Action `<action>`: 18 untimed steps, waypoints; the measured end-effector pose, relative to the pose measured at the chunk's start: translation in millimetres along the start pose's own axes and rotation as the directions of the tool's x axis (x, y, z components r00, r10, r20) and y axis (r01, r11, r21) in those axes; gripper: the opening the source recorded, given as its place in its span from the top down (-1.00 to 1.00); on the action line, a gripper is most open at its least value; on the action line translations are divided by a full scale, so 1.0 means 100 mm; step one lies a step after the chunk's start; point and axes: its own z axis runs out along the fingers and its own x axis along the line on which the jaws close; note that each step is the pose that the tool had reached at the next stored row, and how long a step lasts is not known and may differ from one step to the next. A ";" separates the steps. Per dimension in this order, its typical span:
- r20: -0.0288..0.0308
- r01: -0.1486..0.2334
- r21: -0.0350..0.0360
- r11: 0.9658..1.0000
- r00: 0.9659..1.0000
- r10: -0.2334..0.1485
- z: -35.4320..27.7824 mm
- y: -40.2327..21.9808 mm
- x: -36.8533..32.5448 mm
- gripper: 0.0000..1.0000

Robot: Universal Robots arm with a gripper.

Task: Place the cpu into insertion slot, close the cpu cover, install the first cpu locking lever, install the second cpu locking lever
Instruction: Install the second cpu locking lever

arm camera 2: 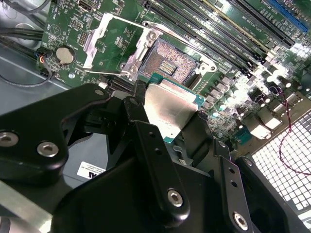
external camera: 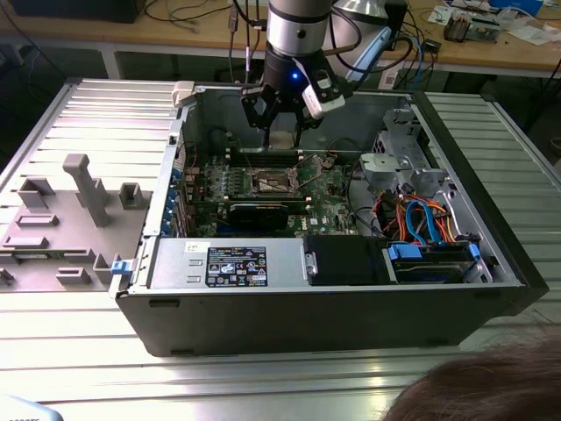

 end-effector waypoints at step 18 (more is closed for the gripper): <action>0.000 0.000 0.000 1.000 1.000 0.000 0.042 -0.004 0.000 -0.09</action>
